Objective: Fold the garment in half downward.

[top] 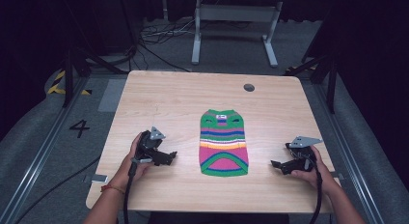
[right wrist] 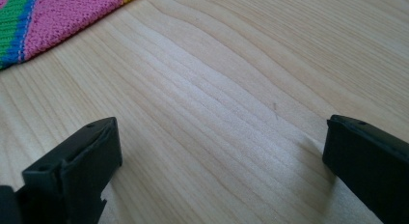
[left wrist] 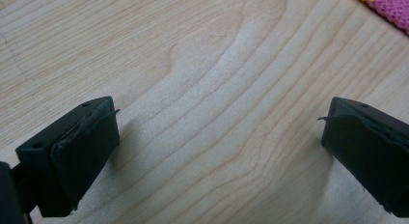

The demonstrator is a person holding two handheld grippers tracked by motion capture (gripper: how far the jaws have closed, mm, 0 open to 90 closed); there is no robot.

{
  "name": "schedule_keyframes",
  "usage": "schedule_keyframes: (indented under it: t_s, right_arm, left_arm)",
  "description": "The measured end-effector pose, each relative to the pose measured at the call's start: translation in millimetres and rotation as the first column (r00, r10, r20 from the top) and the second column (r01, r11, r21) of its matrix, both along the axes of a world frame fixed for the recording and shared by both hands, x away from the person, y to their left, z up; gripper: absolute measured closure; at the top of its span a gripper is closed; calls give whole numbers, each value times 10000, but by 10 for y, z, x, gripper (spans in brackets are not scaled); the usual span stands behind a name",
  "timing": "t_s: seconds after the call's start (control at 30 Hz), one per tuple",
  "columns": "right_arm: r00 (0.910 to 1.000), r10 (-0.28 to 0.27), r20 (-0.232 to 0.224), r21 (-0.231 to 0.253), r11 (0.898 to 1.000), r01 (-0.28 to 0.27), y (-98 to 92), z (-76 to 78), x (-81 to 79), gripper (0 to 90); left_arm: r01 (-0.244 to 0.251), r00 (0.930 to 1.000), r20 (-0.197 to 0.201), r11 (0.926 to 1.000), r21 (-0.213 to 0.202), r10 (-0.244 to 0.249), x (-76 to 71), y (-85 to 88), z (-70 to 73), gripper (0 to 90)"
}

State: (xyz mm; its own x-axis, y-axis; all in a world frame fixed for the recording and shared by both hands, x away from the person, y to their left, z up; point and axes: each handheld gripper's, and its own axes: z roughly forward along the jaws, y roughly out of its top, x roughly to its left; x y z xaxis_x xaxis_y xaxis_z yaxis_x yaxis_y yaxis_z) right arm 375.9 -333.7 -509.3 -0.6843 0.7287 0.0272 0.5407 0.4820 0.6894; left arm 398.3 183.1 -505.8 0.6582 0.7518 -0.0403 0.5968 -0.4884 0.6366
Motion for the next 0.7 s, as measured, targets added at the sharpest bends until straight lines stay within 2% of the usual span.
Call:
schedule_keyframes:
  t_s: [0.23, 0.47, 0.57, 0.63, 0.7]
  right_arm:
    - [10000, -91, 8, 11, 10000, 91, -4, -1, -11, 3]
    - [10000, -82, 8, 11, 10000, 82, -6, 0, -9, 3]
    - [9991, -434, -1, 27, 9991, 434, -19, 1, -21, 9]
    - [9988, -480, -25, 42, 9988, 480, -28, 1, -21, 8]
    - [9989, -478, -21, 33, 9989, 478, -46, 2, -17, 8]
  left_arm:
    - [235, 9997, -32, 9997, 9, -235, -15, 32, 3, 0]
    - [351, 9994, 35, 9994, -30, -351, -83, 150, 2, 2]
    - [337, 9994, -50, 9994, 62, -337, -107, 226, 14, 2]
    - [378, 9993, -5, 9993, 76, -378, -114, 249, 14, 3]
    - [623, 9980, 49, 9981, -9, -623, -120, 281, 6, 3]
